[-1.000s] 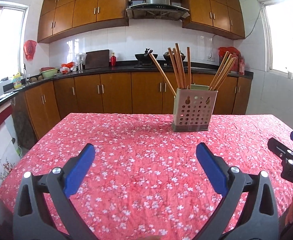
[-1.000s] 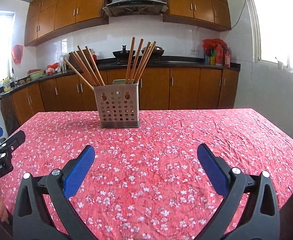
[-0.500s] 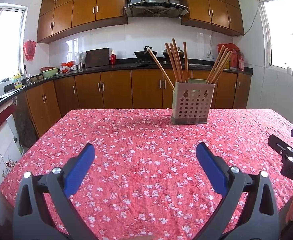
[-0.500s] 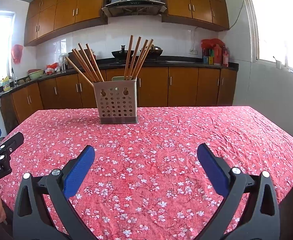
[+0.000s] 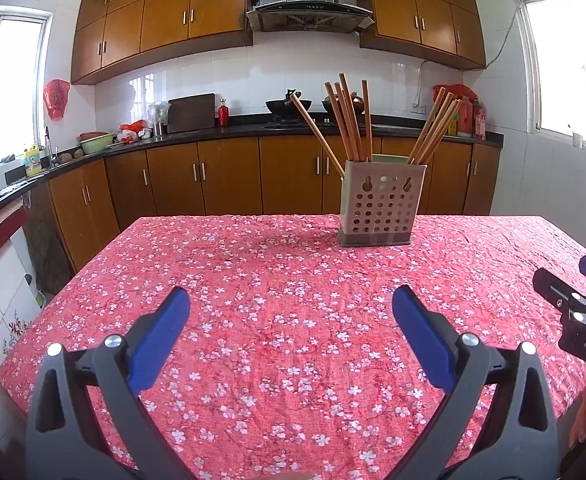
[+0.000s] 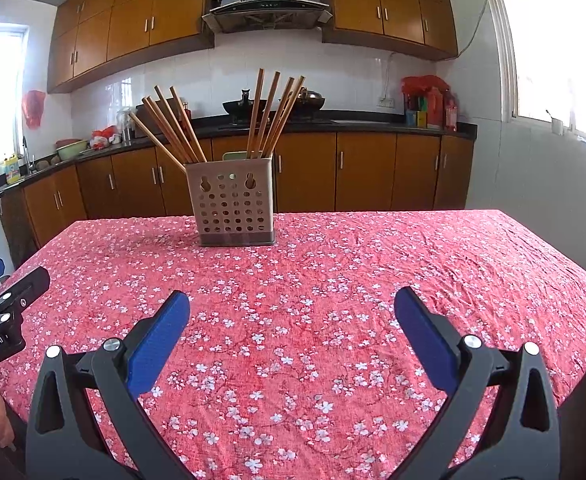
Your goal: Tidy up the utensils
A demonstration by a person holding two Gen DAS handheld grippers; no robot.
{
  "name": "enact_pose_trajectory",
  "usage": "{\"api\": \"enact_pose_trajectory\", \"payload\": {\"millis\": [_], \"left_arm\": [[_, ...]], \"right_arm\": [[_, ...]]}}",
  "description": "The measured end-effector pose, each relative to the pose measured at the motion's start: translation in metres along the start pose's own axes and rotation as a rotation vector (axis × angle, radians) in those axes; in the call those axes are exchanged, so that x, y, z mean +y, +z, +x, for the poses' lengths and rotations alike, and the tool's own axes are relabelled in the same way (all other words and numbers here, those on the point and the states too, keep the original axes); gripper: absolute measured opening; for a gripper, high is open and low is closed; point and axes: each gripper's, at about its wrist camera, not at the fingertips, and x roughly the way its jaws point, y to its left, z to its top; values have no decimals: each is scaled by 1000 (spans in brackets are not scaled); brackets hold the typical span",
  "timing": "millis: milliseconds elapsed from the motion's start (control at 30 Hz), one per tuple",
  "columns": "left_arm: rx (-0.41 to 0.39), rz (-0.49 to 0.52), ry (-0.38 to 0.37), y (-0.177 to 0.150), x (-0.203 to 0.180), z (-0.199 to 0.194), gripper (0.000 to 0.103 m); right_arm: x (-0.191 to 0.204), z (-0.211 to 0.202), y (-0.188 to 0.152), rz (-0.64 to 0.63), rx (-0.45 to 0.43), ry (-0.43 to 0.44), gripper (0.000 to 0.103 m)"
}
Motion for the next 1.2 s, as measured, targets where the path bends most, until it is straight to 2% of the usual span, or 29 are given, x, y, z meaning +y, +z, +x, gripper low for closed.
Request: {"api": "enact_pose_trajectory", "payload": {"millis": [1200], "left_arm": [[1,0,-16,1,2,-1,99]], "right_arm": [[-1,0,2,12,1,1,101]]}}
